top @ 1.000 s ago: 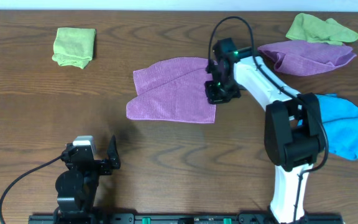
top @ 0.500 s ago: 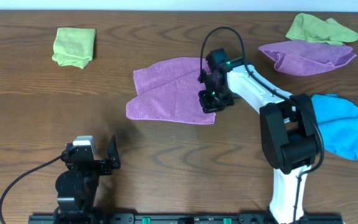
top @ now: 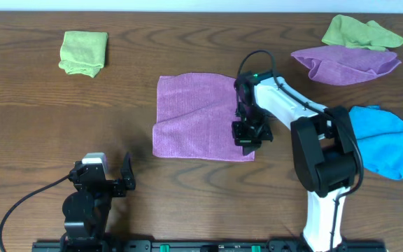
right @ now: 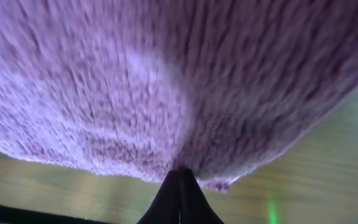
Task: Fold the cloth
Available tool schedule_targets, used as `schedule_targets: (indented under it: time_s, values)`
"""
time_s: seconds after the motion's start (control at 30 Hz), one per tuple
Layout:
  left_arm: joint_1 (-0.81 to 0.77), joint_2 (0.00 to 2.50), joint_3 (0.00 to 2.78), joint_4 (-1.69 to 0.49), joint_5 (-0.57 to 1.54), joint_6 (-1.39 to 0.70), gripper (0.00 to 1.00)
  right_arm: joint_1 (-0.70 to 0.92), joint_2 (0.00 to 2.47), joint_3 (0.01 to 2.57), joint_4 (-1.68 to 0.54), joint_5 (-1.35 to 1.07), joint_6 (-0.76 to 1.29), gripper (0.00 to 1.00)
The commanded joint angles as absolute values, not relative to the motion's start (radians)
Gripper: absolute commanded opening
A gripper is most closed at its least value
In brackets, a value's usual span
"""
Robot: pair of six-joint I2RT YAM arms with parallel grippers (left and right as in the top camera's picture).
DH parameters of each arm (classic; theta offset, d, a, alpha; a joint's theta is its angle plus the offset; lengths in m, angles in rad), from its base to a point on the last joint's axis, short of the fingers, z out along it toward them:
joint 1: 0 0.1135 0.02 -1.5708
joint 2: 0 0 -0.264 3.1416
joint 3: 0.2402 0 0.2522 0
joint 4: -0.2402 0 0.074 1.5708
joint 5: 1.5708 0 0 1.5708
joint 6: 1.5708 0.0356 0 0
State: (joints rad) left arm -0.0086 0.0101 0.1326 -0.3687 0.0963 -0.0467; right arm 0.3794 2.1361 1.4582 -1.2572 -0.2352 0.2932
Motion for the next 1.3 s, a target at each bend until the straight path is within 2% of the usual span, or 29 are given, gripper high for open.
schedule_targets:
  time_s: [0.0, 0.3, 0.53, 0.7, 0.87, 1.03, 1.17, 1.27]
  values:
    - [-0.007, 0.004, 0.111, -0.376, 0.079, -0.029, 0.95, 0.408, 2.133, 1.456, -1.286, -0.232, 0.329, 0.02]
    - [-0.007, 0.004, 0.111, -0.376, 0.079, -0.029, 0.95, 0.409, 2.082, 1.559, -1.263, -0.165, 0.327, 0.01]
    - [-0.007, 0.004, 0.111, -0.376, 0.079, -0.029, 0.95, 0.399, 1.918, 1.641, -1.091, 0.119, 0.329, 0.01]
    - [-0.007, 0.004, 0.111, -0.376, 0.079, -0.029, 0.95, 0.380, 1.942, 1.640, -1.083, 0.026, 0.329, 0.02]
    - [-0.007, 0.004, 0.111, -0.376, 0.079, -0.029, 0.95, 0.428, 1.944, 1.637, -1.114, 0.026, 0.308, 0.01]
    - [-0.007, 0.004, 0.111, -0.376, 0.079, -0.029, 0.95, 0.423, 2.013, 1.607, -0.931, -0.018, 0.236, 0.01]
    - [-0.007, 0.004, 0.111, -0.376, 0.079, -0.029, 0.95, 0.406, 2.095, 1.607, -0.870, -0.038, 0.179, 0.01]
    - [-0.007, 0.004, 0.111, -0.376, 0.079, -0.029, 0.95, 0.389, 2.119, 1.607, -0.828, -0.038, 0.128, 0.22]
